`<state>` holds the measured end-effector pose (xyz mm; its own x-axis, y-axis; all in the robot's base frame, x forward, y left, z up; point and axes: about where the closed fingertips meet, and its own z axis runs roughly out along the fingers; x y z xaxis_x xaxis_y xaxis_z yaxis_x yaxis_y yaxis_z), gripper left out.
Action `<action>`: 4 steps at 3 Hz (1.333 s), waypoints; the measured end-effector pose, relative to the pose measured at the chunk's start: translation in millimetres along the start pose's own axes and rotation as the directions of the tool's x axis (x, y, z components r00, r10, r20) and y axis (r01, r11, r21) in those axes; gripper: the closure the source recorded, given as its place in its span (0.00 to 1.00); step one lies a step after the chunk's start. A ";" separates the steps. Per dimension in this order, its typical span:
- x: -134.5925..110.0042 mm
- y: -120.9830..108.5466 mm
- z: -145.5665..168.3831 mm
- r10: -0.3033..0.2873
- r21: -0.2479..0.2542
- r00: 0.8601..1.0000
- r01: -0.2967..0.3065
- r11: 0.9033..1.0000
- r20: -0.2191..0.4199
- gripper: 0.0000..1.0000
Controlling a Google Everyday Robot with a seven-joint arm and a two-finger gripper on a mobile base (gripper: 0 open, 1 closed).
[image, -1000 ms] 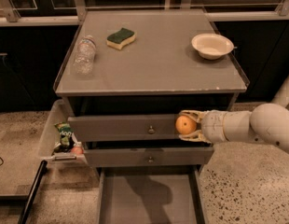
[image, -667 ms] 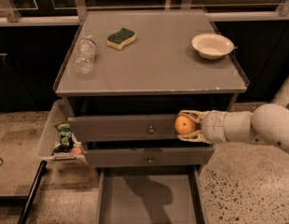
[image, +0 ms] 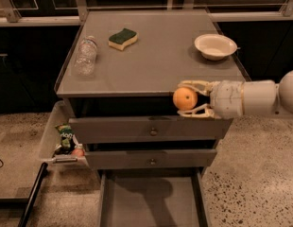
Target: Pick orange from bottom drawer and place on counter
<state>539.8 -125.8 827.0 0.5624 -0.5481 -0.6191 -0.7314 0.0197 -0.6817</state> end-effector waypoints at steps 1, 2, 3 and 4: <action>-46.2 -49.1 -8.7 -0.016 -0.031 0.991 0.020 0.999 0.130 1.00; -87.3 -104.3 1.2 -0.033 -0.054 0.974 0.046 0.997 0.222 1.00; -87.0 -103.3 1.2 -0.032 -0.056 0.975 0.045 0.997 0.222 1.00; -88.1 -112.8 19.6 -0.037 -0.075 0.965 0.058 0.996 0.258 1.00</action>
Offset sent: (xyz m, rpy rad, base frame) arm 0.0478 0.0754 0.1776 0.1341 0.0468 0.2829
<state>580.2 -63.4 950.9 0.6697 -0.3143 -0.6729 -0.7240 -0.0748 -0.6857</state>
